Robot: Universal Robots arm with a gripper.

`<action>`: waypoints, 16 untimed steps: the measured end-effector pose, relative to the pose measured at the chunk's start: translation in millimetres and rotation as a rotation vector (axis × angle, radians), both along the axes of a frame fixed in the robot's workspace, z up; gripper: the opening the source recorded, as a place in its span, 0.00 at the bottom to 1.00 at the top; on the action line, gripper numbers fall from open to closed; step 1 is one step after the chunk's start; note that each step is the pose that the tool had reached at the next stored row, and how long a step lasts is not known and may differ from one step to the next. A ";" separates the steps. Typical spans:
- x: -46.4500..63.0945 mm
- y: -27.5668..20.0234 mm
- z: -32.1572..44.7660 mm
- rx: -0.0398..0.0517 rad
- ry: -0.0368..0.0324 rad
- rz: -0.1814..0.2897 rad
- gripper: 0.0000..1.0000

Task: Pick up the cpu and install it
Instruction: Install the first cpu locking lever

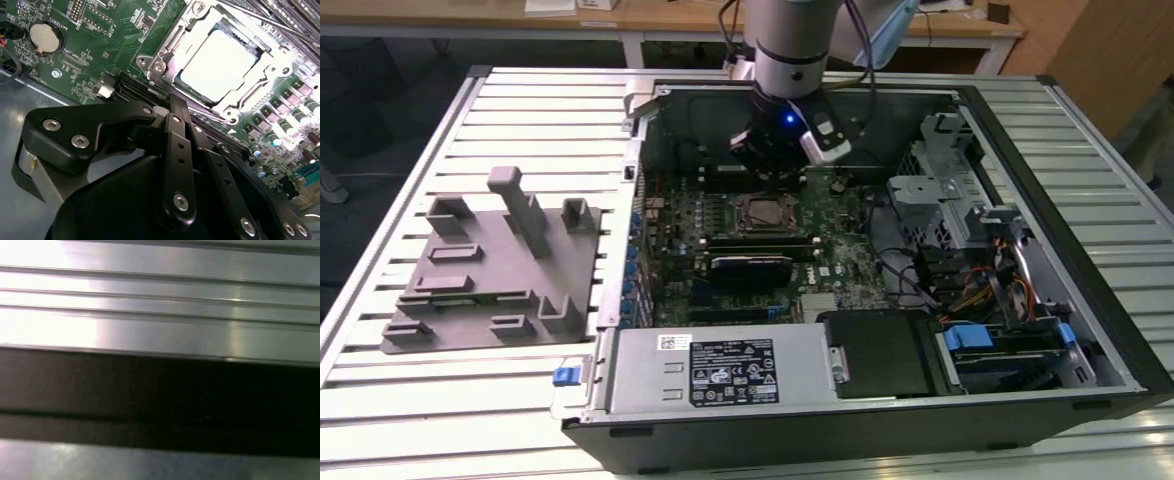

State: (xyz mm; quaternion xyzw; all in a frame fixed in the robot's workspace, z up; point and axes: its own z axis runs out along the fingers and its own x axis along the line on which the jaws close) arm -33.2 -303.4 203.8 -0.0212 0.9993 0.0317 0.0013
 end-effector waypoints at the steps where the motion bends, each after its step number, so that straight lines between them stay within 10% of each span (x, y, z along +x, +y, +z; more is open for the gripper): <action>1: 0.5 0.0 -0.6 0.0000 0.0002 0.000 0.11; 16: 3.4 0.0 -4.4 0.0001 0.0018 0.000 0.11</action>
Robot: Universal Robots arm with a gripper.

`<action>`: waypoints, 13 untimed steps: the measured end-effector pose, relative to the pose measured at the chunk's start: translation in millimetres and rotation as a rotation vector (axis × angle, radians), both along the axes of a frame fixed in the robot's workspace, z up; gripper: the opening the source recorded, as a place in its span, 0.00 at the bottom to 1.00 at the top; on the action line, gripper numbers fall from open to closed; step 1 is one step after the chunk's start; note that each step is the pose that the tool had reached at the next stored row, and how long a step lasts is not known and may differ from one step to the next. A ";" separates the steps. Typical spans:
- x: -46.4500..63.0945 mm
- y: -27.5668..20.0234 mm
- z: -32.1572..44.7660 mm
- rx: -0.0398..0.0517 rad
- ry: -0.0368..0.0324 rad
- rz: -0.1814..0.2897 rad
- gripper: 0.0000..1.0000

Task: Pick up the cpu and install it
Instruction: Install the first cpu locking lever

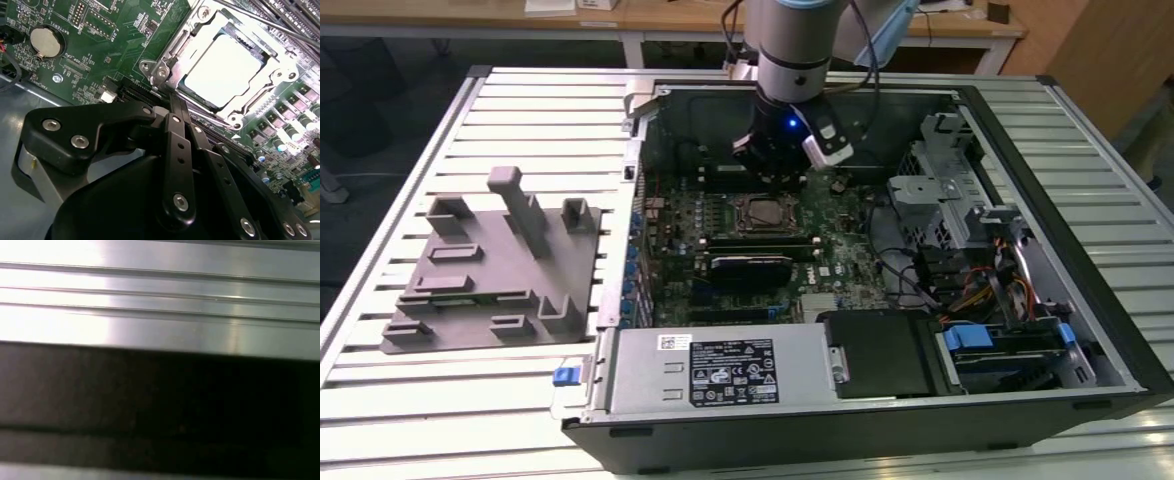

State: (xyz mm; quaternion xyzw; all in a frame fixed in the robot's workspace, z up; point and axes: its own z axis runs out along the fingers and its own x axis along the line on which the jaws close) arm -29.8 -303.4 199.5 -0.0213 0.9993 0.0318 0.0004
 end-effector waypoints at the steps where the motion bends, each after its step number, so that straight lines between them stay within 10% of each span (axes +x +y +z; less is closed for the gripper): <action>1: 0.0 0.0 1.2 -0.0001 0.0001 0.000 0.11; 4: 0.0 0.1 2.0 -0.0009 -0.0002 0.000 0.11; 13: 0.8 0.0 -1.1 -0.0431 0.0002 0.000 0.11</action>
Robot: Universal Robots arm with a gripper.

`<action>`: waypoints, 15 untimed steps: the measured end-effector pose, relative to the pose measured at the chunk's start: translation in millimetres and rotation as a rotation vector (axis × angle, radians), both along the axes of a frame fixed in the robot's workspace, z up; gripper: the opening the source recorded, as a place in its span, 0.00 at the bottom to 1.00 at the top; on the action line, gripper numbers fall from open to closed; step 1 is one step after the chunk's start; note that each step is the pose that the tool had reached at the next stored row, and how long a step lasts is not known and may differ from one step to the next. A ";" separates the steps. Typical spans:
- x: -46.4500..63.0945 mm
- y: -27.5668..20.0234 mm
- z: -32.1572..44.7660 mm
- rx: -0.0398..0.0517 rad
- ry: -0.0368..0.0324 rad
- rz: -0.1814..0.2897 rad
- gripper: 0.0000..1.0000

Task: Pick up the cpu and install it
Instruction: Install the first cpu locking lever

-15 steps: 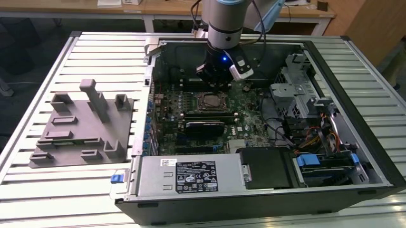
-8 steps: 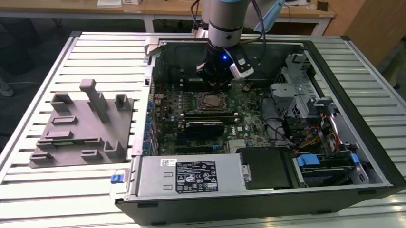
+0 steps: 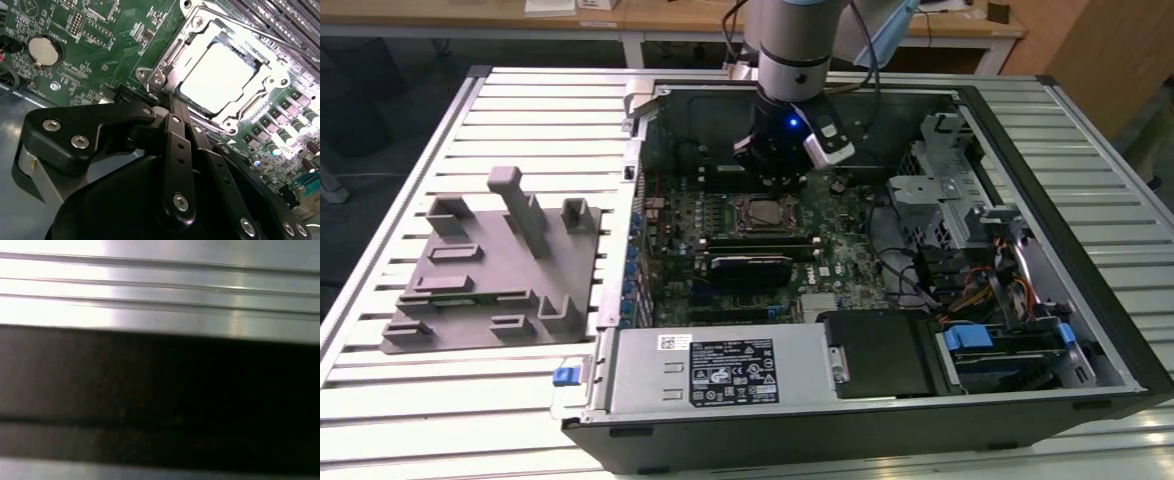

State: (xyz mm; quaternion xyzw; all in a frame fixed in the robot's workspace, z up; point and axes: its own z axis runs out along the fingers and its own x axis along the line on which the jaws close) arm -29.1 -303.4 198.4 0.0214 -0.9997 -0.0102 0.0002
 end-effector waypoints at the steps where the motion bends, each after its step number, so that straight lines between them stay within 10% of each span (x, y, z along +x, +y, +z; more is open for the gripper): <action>1: 0.1 0.0 -0.3 -0.0027 0.0002 0.000 0.11; 9: 2.5 0.1 -3.7 -0.0034 0.0017 0.000 0.11; 15: 2.4 -0.2 -3.7 0.0209 0.0023 0.000 0.11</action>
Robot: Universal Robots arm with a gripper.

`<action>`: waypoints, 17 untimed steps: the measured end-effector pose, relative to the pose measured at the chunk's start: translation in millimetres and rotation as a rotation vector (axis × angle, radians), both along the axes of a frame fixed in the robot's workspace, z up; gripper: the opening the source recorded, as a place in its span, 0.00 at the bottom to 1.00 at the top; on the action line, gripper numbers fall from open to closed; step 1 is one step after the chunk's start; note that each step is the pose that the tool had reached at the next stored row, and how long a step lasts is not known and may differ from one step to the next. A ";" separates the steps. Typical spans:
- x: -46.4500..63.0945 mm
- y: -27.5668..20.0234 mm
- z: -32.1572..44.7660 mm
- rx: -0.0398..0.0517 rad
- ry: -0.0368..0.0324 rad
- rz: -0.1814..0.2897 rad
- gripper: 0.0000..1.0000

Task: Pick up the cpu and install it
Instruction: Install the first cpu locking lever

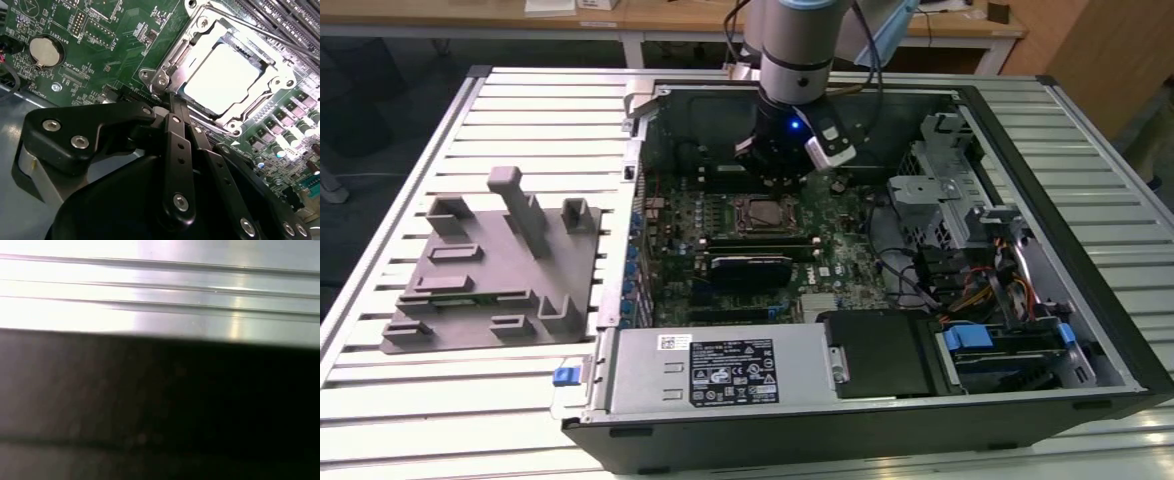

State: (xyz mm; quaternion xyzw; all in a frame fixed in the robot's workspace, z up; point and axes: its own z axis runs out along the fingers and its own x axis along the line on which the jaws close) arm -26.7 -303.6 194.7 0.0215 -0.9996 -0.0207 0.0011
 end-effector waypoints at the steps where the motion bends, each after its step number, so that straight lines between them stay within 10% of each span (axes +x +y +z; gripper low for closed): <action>1: 0.0 0.1 0.0 0.0028 0.0000 0.000 0.11; 17: 0.3 -3.0 13.7 0.0056 -0.0008 0.000 0.11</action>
